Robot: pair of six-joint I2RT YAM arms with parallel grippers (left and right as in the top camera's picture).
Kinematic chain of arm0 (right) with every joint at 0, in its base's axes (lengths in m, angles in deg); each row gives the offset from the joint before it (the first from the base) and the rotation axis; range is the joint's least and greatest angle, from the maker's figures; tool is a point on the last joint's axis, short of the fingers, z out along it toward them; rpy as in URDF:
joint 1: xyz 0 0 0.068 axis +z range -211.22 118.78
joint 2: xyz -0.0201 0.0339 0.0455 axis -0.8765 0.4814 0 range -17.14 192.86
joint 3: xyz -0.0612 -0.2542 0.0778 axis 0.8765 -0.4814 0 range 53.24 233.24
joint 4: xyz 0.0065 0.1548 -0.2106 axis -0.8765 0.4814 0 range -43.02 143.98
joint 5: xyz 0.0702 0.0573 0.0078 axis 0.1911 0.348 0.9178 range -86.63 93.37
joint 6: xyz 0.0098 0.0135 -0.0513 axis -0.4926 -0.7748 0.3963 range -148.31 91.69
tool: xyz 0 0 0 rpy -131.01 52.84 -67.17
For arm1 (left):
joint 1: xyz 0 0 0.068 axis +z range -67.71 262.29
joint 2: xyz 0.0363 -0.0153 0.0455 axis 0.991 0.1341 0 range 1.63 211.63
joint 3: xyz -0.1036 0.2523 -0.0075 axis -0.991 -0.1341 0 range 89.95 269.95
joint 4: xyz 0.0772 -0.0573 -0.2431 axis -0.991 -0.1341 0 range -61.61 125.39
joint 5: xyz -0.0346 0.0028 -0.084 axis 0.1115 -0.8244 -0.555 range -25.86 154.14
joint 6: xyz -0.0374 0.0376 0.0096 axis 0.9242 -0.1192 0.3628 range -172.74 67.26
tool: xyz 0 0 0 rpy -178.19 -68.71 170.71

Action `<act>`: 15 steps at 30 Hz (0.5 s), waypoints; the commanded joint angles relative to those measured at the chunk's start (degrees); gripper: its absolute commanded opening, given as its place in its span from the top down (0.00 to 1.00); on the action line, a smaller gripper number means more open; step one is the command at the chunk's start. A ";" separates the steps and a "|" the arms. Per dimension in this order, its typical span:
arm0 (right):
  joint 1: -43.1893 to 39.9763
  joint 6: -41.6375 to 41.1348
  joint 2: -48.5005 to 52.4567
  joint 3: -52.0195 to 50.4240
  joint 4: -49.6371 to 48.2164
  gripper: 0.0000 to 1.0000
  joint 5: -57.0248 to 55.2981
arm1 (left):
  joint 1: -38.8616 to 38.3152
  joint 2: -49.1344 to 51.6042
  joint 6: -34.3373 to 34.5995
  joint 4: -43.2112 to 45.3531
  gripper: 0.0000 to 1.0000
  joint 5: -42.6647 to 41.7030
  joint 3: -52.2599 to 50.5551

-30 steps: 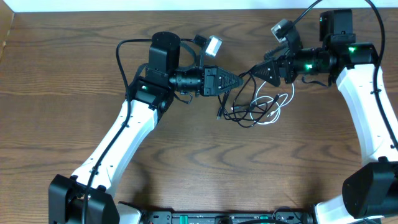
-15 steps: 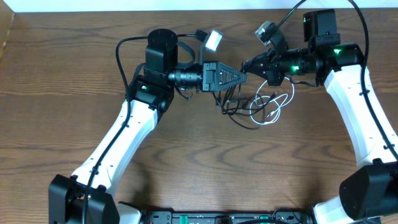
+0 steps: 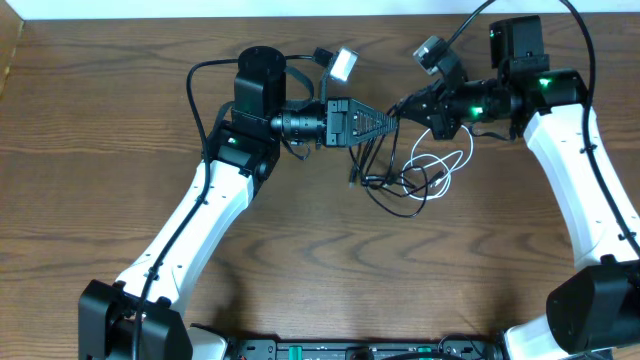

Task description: Untangle cables

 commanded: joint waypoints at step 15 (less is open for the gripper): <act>-9.62 -12.41 0.17 0.11 6.95 0.99 -19.32 | 0.04 -1.20 -16.50 -6.43 0.92 5.29 0.02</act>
